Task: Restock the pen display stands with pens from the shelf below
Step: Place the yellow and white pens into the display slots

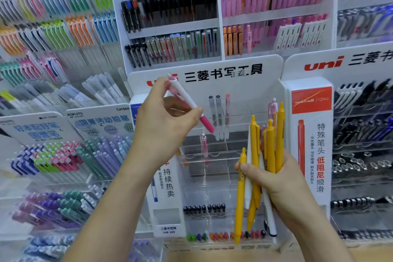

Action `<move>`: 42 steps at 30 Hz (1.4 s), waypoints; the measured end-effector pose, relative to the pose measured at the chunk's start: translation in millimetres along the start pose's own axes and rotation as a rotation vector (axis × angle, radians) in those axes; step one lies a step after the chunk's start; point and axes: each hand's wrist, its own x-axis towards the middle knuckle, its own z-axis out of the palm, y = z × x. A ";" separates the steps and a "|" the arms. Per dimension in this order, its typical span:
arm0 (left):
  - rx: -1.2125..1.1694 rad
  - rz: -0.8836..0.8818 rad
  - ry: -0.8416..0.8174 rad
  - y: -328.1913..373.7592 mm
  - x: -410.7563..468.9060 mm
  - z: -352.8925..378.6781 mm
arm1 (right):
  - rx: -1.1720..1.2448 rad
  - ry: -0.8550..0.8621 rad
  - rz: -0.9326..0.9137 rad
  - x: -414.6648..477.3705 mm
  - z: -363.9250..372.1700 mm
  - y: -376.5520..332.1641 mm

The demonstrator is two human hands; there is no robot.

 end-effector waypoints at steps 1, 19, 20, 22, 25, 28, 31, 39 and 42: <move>0.055 0.022 0.009 -1.0 1.4 5.0 | -0.003 0.003 0.001 0.2 -1.0 0.3; 0.714 0.120 -0.122 -51.4 4.4 58.7 | -0.007 -0.020 -0.045 15.4 9.4 8.2; 0.715 0.138 -0.140 -51.4 3.8 59.2 | 0.000 -0.020 -0.061 18.7 11.2 6.9; 0.704 0.179 -0.182 -52.4 2.5 58.3 | 0.023 -0.024 -0.085 25.2 15.3 3.9; 0.649 0.214 -0.249 -53.8 3.3 53.9 | 0.034 -0.037 -0.106 32.8 22.2 0.8; 0.561 0.189 -0.331 -52.0 7.6 45.6 | 0.033 -0.050 -0.118 36.0 25.8 0.0; 0.515 0.177 -0.441 -49.3 12.1 34.8 | 0.026 -0.020 -0.116 35.9 20.9 1.4; 0.547 0.140 -0.546 -46.4 33.4 16.8 | 0.002 0.041 -0.059 32.6 4.2 6.3; 0.751 0.203 -0.572 -50.5 39.0 23.8 | -0.017 0.033 -0.049 29.6 5.2 7.9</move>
